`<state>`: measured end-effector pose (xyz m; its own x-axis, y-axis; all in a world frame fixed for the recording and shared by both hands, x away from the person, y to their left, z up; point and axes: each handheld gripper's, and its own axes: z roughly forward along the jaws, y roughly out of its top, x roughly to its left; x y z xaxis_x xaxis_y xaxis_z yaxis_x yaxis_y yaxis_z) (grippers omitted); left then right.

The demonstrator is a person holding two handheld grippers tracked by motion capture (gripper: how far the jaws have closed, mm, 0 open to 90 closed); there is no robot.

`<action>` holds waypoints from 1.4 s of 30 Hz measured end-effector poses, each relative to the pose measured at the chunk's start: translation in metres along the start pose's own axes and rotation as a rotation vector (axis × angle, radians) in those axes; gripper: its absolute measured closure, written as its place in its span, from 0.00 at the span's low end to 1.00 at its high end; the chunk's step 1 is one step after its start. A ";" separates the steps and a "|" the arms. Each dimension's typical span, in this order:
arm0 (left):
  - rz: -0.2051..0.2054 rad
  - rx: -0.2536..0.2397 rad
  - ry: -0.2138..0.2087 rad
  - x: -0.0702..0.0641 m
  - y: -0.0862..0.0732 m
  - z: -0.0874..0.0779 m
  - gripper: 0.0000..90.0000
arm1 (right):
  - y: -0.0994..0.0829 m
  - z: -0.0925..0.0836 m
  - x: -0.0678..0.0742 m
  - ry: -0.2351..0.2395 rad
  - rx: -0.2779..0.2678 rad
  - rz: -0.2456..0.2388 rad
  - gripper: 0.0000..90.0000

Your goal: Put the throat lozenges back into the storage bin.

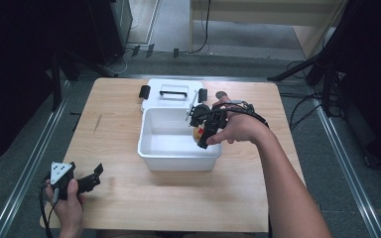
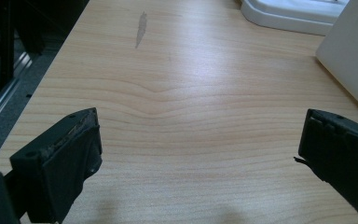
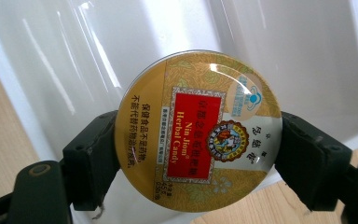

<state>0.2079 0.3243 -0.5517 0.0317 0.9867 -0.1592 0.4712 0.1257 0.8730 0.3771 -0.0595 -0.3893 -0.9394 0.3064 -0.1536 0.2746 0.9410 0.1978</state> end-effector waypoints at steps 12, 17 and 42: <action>-0.002 0.000 0.000 0.000 0.000 0.000 0.00 | -0.006 0.011 -0.003 0.005 0.000 0.003 0.23; -0.001 0.001 0.000 0.000 0.000 0.000 0.00 | -0.006 0.017 -0.003 0.009 0.009 -0.005 0.23; 0.000 0.003 0.001 0.000 0.000 0.000 0.00 | -0.001 0.044 0.001 -0.025 0.072 -0.054 0.23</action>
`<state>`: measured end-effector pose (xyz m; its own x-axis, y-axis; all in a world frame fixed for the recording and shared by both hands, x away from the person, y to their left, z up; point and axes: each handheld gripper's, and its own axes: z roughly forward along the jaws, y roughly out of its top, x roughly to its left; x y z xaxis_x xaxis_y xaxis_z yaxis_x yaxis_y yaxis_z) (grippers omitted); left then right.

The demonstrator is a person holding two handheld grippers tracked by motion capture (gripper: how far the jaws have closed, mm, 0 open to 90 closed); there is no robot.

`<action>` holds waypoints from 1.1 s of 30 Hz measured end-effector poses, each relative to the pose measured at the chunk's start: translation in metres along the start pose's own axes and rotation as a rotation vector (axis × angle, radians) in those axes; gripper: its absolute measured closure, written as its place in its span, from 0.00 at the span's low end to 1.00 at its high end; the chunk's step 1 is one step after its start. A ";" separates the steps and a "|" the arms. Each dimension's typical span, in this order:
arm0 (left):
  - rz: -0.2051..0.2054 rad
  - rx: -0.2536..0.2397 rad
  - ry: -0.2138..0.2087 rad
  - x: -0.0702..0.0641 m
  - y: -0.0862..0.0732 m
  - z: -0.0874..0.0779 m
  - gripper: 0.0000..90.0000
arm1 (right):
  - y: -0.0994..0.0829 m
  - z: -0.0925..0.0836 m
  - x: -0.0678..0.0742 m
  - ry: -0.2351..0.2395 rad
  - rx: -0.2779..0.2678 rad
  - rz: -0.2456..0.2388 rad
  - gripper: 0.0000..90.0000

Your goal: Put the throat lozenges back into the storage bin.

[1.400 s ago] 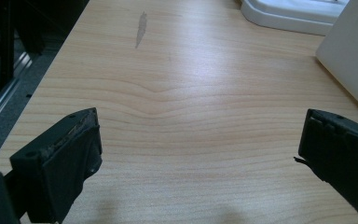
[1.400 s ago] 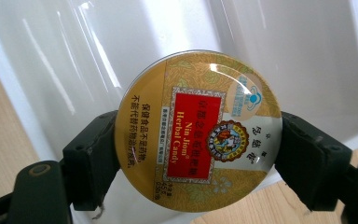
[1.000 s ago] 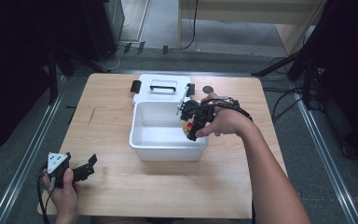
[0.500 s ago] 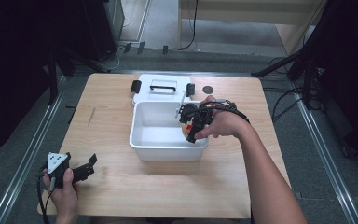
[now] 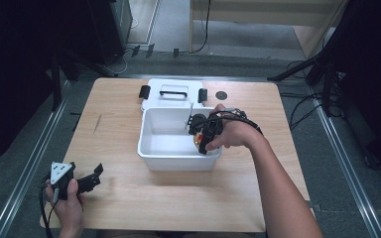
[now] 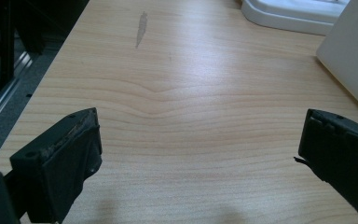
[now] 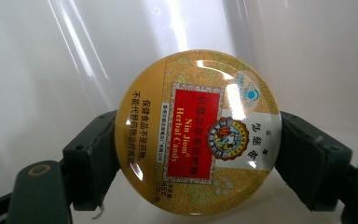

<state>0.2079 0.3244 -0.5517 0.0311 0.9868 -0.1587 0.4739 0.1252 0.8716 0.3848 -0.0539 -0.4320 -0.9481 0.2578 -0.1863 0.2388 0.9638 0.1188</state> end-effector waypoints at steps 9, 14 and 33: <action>0.000 0.000 0.000 0.000 0.000 0.000 0.00 | 0.003 0.005 0.001 0.001 0.029 -0.005 0.23; 0.001 0.000 0.000 0.000 0.000 0.000 0.00 | 0.004 0.006 0.000 0.024 0.040 -0.006 0.23; 0.000 -0.001 0.000 0.000 0.000 0.000 0.00 | 0.002 0.003 0.000 0.034 0.038 -0.007 0.21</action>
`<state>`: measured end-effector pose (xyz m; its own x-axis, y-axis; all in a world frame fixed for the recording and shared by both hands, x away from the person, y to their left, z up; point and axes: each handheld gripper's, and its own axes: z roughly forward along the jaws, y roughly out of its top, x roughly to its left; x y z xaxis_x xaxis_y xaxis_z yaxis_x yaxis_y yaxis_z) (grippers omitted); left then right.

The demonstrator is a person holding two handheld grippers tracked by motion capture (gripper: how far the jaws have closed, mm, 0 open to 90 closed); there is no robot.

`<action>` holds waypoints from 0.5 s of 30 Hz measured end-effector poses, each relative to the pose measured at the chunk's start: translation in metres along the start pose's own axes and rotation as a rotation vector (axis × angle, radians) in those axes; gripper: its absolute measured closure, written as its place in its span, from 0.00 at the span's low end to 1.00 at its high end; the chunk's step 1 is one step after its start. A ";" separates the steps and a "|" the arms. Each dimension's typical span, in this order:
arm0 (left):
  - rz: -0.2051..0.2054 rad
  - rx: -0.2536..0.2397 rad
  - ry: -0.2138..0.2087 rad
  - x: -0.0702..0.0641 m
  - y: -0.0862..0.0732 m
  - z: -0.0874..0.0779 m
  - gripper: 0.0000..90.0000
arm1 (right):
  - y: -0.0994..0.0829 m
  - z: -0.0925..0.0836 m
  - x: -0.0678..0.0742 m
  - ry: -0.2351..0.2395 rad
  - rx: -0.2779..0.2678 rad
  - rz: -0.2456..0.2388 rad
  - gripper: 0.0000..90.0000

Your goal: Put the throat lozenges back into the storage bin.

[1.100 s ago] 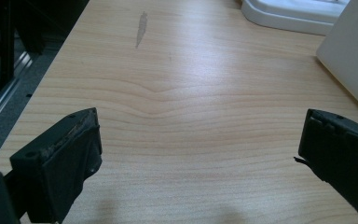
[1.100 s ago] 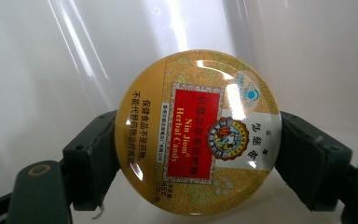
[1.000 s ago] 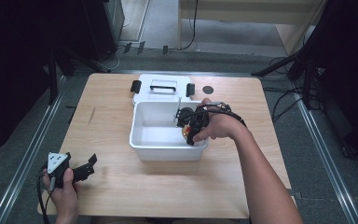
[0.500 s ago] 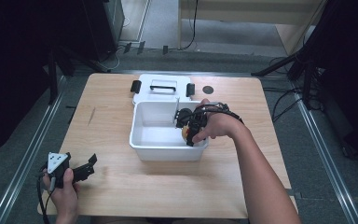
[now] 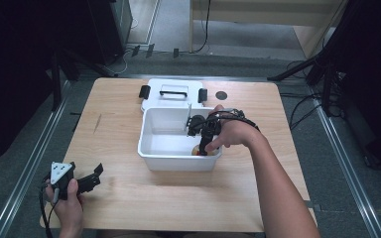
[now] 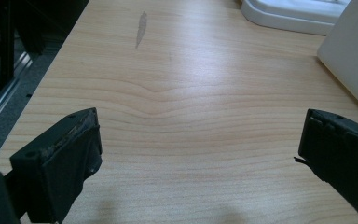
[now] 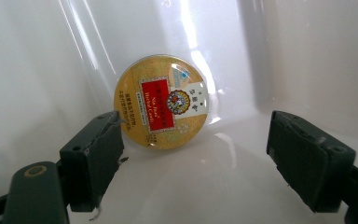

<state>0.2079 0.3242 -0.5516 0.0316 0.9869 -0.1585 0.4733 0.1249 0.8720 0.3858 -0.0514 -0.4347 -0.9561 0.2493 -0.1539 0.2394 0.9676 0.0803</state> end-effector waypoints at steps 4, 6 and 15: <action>0.001 0.000 0.000 0.000 0.000 0.000 0.00 | -0.002 -0.007 -0.002 -0.002 -0.032 0.020 0.21; 0.001 0.000 0.000 0.000 0.000 0.000 0.00 | -0.004 -0.012 -0.004 -0.008 -0.046 0.023 0.21; 0.004 0.000 0.002 0.000 0.000 0.000 0.00 | -0.010 -0.037 -0.003 -0.034 -0.101 0.045 0.21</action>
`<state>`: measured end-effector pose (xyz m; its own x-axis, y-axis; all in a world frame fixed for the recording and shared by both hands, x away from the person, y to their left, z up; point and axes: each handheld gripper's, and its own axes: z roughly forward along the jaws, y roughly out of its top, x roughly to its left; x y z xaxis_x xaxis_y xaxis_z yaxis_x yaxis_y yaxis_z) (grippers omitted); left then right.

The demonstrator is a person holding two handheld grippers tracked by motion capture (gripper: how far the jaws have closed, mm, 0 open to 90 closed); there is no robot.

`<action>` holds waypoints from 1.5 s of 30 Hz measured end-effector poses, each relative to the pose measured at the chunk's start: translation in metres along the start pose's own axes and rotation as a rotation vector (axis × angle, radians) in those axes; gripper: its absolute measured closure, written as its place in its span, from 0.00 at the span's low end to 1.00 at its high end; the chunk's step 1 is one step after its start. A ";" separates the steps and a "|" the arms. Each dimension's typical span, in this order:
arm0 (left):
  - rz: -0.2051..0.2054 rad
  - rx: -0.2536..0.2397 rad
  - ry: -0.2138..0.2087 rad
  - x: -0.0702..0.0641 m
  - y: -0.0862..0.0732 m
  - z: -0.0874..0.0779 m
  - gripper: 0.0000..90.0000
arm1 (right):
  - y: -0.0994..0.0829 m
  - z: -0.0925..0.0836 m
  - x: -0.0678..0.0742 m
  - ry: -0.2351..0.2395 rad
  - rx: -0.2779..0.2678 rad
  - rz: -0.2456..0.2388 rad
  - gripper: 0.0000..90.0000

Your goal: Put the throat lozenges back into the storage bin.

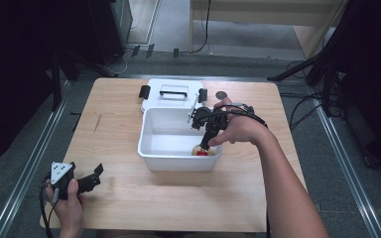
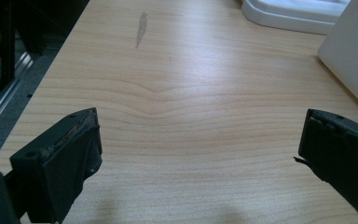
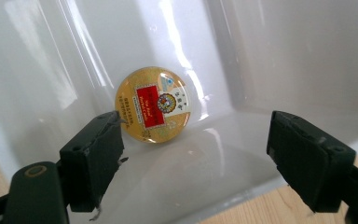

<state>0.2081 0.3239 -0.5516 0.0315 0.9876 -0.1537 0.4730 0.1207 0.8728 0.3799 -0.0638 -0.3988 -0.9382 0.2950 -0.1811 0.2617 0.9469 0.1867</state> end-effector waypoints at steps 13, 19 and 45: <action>0.001 0.000 0.001 0.000 0.000 0.000 0.00 | -0.013 -0.029 -0.003 -0.038 -0.052 0.063 0.20; 0.000 -0.001 0.003 0.000 0.000 0.000 0.00 | -0.024 -0.036 -0.008 -0.054 -0.064 0.101 0.20; 0.003 -0.002 0.006 -0.001 0.000 0.000 0.00 | -0.091 -0.038 -0.023 -0.087 -0.131 0.400 0.01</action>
<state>0.2079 0.3231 -0.5517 0.0276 0.9885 -0.1486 0.4713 0.1182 0.8740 0.3691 -0.1621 -0.3748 -0.7442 0.6510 -0.1493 0.5650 0.7329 0.3789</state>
